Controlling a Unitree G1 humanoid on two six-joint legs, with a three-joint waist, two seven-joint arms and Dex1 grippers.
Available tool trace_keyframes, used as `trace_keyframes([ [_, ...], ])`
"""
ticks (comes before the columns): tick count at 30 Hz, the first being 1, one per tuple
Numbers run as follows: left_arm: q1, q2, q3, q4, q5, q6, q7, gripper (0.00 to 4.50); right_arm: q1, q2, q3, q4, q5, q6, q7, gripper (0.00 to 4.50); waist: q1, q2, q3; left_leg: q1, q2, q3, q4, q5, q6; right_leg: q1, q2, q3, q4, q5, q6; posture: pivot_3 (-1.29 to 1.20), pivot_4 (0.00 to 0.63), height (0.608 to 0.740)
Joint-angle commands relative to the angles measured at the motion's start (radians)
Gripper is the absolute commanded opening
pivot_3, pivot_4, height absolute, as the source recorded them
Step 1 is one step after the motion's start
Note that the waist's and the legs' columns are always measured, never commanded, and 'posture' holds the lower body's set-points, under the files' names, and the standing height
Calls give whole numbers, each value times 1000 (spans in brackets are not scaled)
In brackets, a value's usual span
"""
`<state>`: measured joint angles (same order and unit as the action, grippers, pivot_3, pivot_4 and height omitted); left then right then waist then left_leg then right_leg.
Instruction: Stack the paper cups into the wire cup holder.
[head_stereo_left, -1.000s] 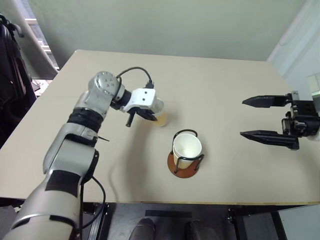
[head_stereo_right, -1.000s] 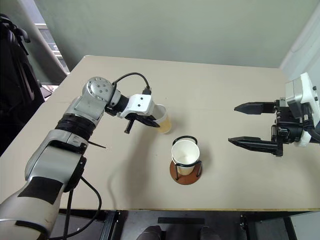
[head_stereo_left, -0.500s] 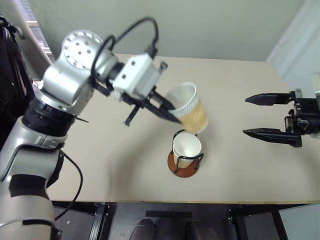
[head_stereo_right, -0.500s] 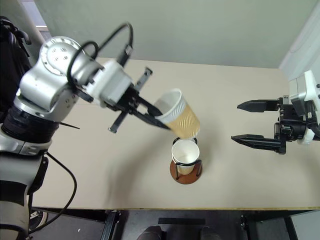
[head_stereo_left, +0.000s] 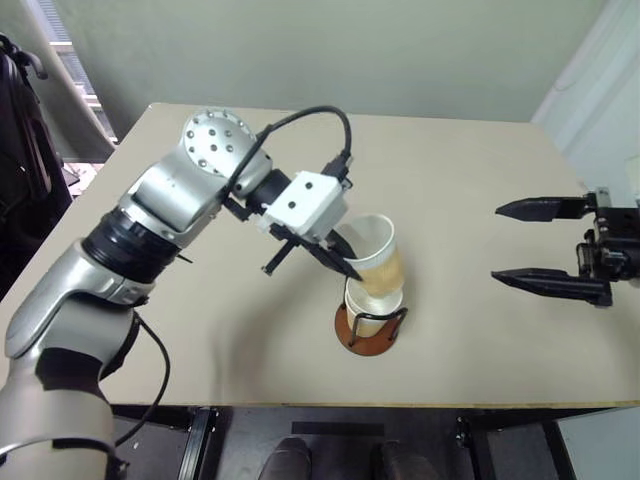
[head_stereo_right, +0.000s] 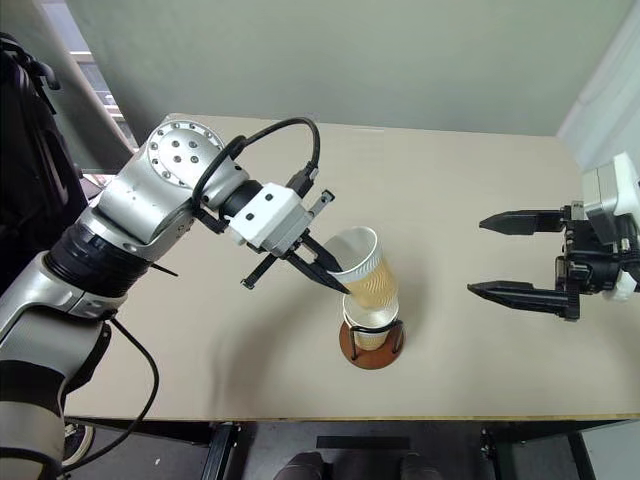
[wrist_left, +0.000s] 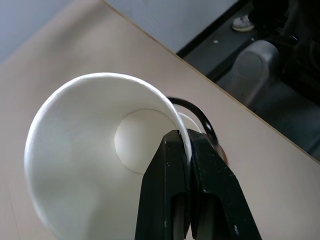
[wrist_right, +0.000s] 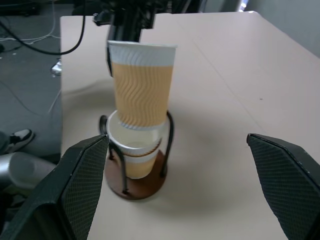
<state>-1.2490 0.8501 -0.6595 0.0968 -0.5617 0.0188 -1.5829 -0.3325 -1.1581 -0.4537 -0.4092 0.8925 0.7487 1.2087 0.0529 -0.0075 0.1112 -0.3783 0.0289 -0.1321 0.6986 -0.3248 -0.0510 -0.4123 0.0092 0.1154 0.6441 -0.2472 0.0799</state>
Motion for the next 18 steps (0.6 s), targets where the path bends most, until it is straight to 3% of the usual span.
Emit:
trace_keyframes([
  [1, -6, 8, -17, 5, 11, -44, -32, 36, -12, -19, -50, -35, 44, 8, -2, 4500, 1, 0, 0, 0, 0, 0, 0, 0, 0, 0, 0, 0, 0, 0, 0, 0, 150, 740],
  [11, 15, -31, -24, 8, 69, -59, -32, 36, 1, -23, -73, -58, 84, 27, -14, 4500, 1, 0, 0, 0, 0, 0, 0, 0, 0, 0, 0, 0, 0, 0, 0, 0, 150, 740],
  [14, 17, -33, -24, -2, 64, -46, -32, 662, 2, -23, -72, -58, 83, 26, -16, 4500, 0, 0, 0, 0, 0, 0, 0, 0, 0, 0, 0, 0, 0, 0, 0, 0, 150, 740],
  [18, 18, -33, -22, -3, 73, -42, -32, 2069, -1, -23, -66, -54, 81, 22, -15, 4500, 1, 0, 0, 0, 0, 0, 0, 0, 1, 0, 0, 0, 0, 0, 0, 0, 150, 740],
])
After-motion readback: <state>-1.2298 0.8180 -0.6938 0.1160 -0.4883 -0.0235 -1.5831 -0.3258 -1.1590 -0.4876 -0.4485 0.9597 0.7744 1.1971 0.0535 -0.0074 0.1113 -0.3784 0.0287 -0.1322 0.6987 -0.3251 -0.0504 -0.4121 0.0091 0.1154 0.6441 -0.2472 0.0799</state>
